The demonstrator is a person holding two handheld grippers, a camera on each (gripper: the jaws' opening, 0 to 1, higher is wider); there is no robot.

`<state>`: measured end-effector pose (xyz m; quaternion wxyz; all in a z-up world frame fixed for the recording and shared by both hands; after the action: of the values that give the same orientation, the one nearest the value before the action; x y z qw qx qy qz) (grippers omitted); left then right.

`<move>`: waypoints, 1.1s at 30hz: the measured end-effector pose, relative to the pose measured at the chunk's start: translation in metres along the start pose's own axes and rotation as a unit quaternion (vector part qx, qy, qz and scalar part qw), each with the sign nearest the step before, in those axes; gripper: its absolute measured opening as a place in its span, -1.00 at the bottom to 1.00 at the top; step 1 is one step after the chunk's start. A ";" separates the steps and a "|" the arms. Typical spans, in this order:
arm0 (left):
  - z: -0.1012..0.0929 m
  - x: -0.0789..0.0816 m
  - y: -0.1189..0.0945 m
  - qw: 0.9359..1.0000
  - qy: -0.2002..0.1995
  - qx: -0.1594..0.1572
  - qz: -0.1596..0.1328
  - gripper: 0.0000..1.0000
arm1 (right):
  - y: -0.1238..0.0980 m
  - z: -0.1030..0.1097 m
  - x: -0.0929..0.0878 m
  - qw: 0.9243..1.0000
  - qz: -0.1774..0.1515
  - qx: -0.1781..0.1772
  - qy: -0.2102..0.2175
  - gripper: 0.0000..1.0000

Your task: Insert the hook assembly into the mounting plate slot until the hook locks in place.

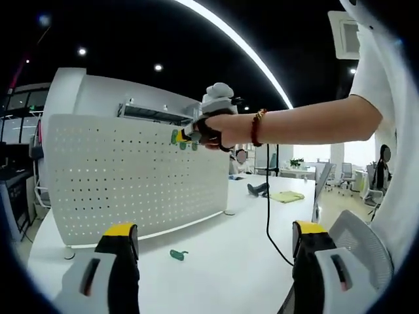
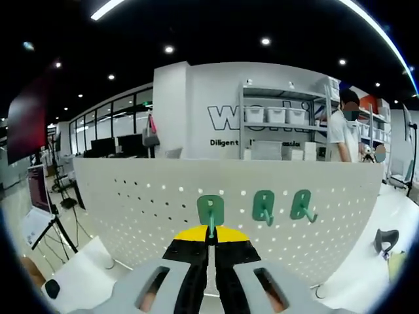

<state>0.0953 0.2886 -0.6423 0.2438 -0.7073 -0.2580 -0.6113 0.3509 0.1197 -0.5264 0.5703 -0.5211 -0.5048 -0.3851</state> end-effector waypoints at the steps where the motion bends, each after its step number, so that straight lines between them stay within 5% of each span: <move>1: 0.001 0.000 -0.001 1.000 -0.001 0.001 0.000 1.00 | 0.002 0.000 0.000 1.000 0.001 -0.001 0.002 -0.99; 33: 0.018 -0.008 -0.007 1.000 -0.019 0.011 0.009 0.98 | 0.027 -0.013 0.000 0.999 0.021 -0.022 0.027 -0.99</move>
<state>0.1032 0.3053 -0.6522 0.2522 -0.7184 -0.2635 -0.5923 0.3789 0.1117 -0.5310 0.5805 -0.5331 -0.4696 -0.3980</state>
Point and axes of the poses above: the point that each gripper's makers call its tool centre point, and the gripper's own axes: y roughly forward along the fingers, z roughly to its left, x roughly out of its top, the point moved 3 cm from there along -y, roughly backward along the fingers, and after that the axes turned 4 degrees about -y, right-handed, at the moved point
